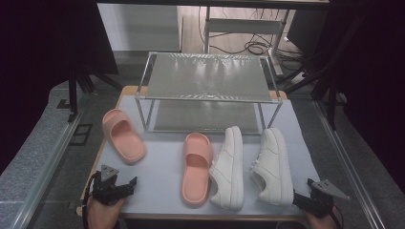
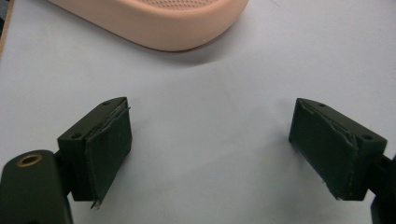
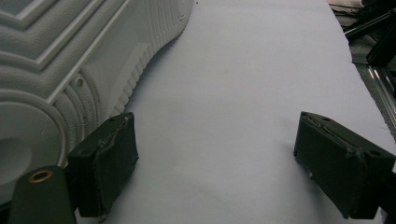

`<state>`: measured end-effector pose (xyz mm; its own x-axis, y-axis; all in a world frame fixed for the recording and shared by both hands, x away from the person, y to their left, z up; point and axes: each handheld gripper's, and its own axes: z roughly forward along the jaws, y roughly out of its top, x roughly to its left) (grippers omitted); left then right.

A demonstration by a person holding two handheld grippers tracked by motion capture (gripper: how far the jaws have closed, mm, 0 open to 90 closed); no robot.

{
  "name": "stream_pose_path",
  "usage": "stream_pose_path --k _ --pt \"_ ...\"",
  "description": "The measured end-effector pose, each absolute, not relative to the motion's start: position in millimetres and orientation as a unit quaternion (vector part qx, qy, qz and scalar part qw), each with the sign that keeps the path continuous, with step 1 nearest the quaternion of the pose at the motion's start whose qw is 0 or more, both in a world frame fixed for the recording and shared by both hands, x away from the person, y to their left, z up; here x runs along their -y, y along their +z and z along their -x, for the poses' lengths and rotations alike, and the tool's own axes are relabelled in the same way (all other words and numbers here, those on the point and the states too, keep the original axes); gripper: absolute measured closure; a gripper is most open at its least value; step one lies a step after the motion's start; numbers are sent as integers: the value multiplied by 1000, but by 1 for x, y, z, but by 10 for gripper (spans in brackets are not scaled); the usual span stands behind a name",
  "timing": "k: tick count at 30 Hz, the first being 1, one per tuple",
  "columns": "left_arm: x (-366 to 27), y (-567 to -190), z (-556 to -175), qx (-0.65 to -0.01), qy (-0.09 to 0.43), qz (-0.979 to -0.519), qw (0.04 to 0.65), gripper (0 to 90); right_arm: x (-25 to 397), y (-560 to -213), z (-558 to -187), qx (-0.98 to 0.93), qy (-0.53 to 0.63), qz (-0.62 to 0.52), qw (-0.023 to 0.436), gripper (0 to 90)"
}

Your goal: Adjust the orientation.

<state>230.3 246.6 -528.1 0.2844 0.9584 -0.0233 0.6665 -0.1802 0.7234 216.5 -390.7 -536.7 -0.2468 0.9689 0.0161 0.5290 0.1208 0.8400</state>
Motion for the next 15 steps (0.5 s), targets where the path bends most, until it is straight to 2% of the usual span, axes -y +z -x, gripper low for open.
stream_pose_path --k 15 --pt "-244 -523 -232 -553 207 -739 325 173 391 -538 -216 -689 386 -540 292 130"
